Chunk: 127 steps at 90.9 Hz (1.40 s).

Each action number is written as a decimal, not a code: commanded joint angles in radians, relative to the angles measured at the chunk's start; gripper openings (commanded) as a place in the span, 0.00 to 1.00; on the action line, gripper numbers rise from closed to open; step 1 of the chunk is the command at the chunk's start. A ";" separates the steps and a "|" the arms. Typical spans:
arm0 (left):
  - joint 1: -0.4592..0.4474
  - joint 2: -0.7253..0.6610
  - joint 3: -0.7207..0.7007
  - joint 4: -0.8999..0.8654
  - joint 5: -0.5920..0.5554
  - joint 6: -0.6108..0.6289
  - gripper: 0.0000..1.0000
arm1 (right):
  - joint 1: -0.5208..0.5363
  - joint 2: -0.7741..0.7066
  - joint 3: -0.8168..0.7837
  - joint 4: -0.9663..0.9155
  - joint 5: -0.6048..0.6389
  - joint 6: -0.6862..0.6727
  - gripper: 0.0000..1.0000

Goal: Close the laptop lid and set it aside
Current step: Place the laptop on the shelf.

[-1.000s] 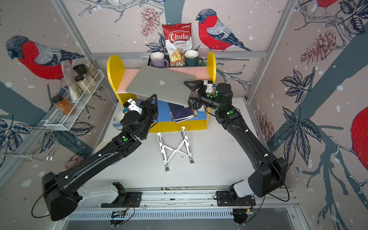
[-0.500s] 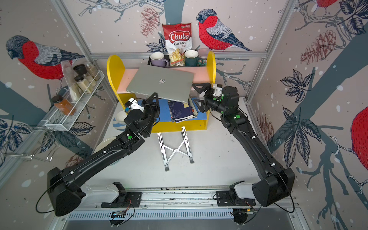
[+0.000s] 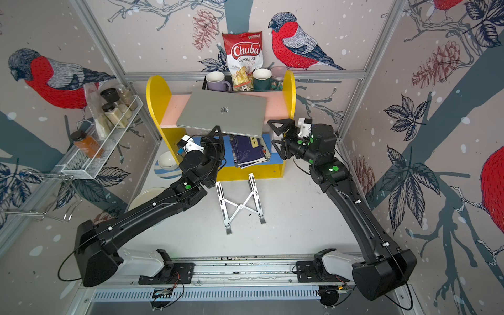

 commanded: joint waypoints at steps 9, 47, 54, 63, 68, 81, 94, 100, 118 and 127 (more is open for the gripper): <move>-0.015 0.023 0.053 0.270 -0.021 0.050 0.00 | 0.003 -0.006 -0.015 0.011 -0.009 -0.035 1.00; -0.023 0.080 0.092 0.327 -0.091 0.058 0.00 | 0.002 -0.029 -0.019 -0.005 -0.015 -0.049 1.00; -0.023 0.082 0.092 0.328 -0.117 0.062 0.00 | -0.001 -0.036 -0.028 -0.005 -0.015 -0.049 1.00; -0.023 0.079 0.080 0.329 -0.152 0.060 0.00 | -0.003 -0.043 -0.037 -0.004 -0.015 -0.048 1.00; -0.023 0.076 0.075 0.321 -0.166 0.055 0.00 | -0.005 -0.047 -0.042 -0.002 -0.015 -0.047 1.00; -0.023 0.076 0.084 0.270 -0.175 0.035 0.00 | -0.009 -0.050 -0.051 0.000 -0.017 -0.047 1.00; -0.021 0.097 0.106 0.240 -0.174 0.012 0.00 | -0.012 -0.058 -0.067 0.009 -0.020 -0.040 1.00; -0.020 0.107 0.118 0.218 -0.167 -0.006 0.00 | -0.017 -0.063 -0.074 0.012 -0.021 -0.038 1.00; -0.015 0.129 0.123 0.174 -0.162 -0.059 0.00 | -0.036 -0.081 -0.085 0.014 -0.030 -0.034 1.00; -0.011 0.133 0.119 0.151 -0.168 -0.091 0.00 | -0.046 -0.087 -0.092 0.014 -0.036 -0.031 1.00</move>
